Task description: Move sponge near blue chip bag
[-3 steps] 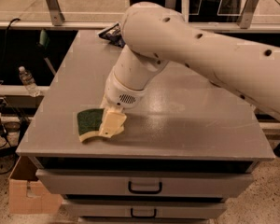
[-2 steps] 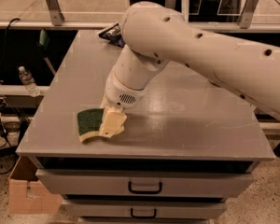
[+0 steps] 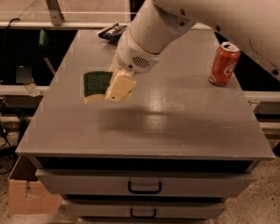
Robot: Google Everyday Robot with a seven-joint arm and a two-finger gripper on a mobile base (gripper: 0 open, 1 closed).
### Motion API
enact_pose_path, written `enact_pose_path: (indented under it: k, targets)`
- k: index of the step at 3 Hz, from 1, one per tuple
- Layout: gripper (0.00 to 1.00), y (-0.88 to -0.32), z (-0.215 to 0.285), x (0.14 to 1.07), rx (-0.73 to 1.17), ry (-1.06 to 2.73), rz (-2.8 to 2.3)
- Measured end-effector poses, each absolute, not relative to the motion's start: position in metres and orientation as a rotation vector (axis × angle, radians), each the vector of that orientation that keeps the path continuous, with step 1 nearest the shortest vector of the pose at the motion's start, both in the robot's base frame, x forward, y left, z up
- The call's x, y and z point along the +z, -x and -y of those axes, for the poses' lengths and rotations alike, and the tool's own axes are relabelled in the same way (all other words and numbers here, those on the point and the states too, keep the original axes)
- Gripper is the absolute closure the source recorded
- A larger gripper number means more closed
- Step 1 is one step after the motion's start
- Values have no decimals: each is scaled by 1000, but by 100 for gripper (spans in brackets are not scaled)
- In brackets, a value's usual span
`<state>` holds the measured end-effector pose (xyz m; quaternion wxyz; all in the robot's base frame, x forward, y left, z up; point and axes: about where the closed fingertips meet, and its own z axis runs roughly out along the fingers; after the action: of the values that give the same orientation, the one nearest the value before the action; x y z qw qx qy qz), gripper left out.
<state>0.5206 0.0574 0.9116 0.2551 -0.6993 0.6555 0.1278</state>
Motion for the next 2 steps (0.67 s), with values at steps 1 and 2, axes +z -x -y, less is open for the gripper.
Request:
enact_pose_path:
  k: [1, 2]
  targets:
    - [100, -520, -58, 912, 348, 1901, -1778]
    - [100, -526, -54, 914, 302, 1854, -1799]
